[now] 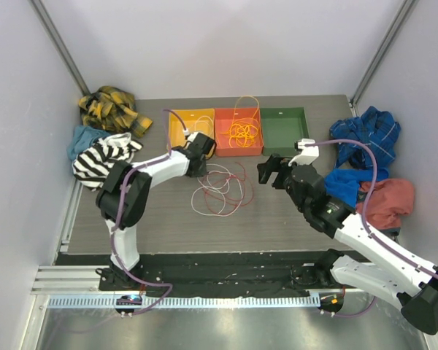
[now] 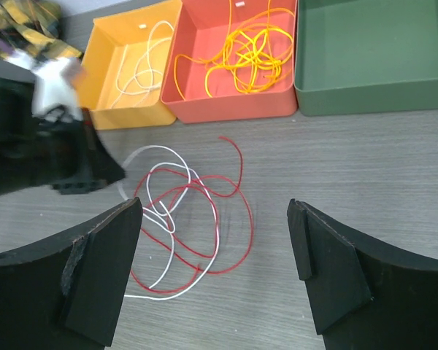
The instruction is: Untangle the cables
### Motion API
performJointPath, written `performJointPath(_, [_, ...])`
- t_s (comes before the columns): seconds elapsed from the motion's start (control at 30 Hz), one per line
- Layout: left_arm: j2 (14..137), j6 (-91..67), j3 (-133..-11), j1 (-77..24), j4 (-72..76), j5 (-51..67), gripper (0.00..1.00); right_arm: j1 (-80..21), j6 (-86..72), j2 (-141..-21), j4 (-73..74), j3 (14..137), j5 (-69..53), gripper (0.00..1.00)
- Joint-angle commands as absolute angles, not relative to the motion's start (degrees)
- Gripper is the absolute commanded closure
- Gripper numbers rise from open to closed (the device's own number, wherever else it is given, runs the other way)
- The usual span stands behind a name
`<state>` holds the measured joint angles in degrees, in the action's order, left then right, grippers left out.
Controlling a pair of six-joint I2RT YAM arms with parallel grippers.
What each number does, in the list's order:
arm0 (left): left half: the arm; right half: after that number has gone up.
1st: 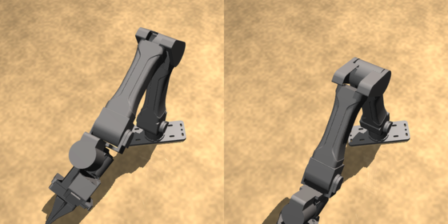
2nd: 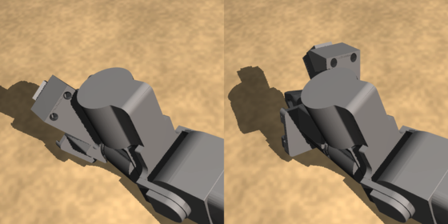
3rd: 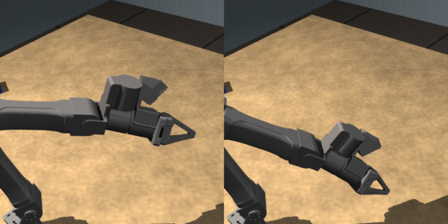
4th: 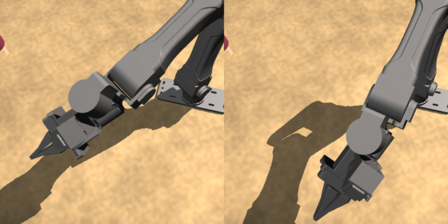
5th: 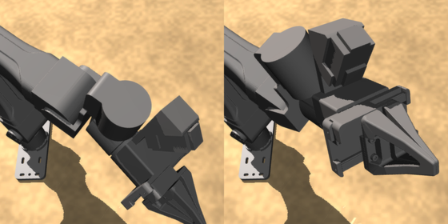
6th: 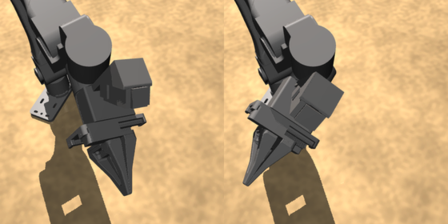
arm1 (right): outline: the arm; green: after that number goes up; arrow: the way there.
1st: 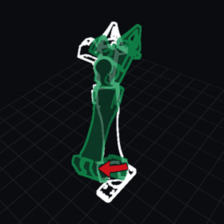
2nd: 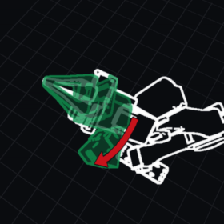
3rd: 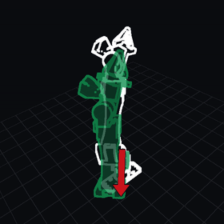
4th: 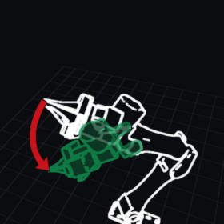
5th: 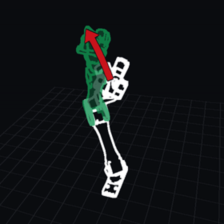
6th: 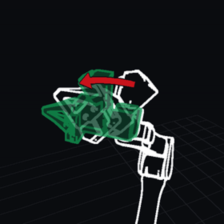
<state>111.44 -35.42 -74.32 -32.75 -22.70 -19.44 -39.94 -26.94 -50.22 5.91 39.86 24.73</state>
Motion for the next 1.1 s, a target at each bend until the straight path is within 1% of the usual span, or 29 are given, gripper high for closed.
performJointPath(0.0, [96.4,-35.2,-75.7,-32.5,-27.1,-18.8,1.00,-39.9,-27.4,-49.4,4.7,38.6,25.6,0.10])
performJointPath(0.03, [91.0,-34.5,-76.9,-32.6,-27.6,-18.2,1.00,-40.0,-28.5,-49.7,4.7,38.0,25.7,0.09])
performJointPath(0.13, [84.8,-32.6,-86.1,-32.6,-31.2,-16.3,1.00,-40.0,-31.3,-50.5,3.2,36.5,25.2,0.09])
performJointPath(0.2, [83.7,-32.3,-95.9,-33.1,-35.7,-14.2,1.00,-40.0,-32.5,-51.0,2.6,35.9,24.0,0.09])
performJointPath(0.23, [83.2,-32.3,-98.8,-33.4,-36.8,-14.0,1.00,-40.0,-33.6,-51.3,2.3,35.8,23.6,0.10])
performJointPath(0.4, [79.2,-33.6,-109.0,-34.0,-37.2,-12.5,1.00,-40.0,-34.3,-50.5,2.4,35.9,21.6,0.11])
performJointPath(0.5, [79.4,-32.7,-113.8,-34.0,-36.7,-12.1,1.00,-40.0,-33.9,-49.3,2.5,36.0,21.4,0.12])
performJointPath(0.6, [82.8,-32.0,-122.2,-34.0,-37.9,-11.8,1.00,-40.0,-33.9,-48.5,3.2,36.2,20.7,0.12])
performJointPath(0.63, [83.7,-31.8,-127.1,-34.1,-38.8,-11.4,1.00,-40.0,-33.8,-48.1,3.5,36.2,20.7,0.12])
performJointPath(0.77, [88.3,-31.9,-136.2,-34.1,-39.9,-9.4,1.00,-40.1,-33.0,-46.7,4.6,36.0,20.7,0.12])
performJointPath(0.83, [87.8,-32.7,-136.0,-34.1,-39.3,-9.1,1.00,-40.0,-32.5,-46.1,4.6,35.7,20.1,0.12])
performJointPath(0.93, [85.4,-35.1,-130.8,-34.0,-38.1,-7.0,1.00,-40.0,-31.6,-47.1,2.4,34.8,17.7,0.12])
performJointPath(1.0, [84.0,-36.5,-126.8,-34.1,-36.7,-5.4,1.00,-40.2,-31.1,-49.2,-2.1,34.0,16.2,0.12])
performJointPath(1.07, [83.0,-38.1,-125.7,-34.5,-36.7,-3.4,1.00,-40.7,-31.2,-53.6,-5.1,33.8,16.1,0.12])
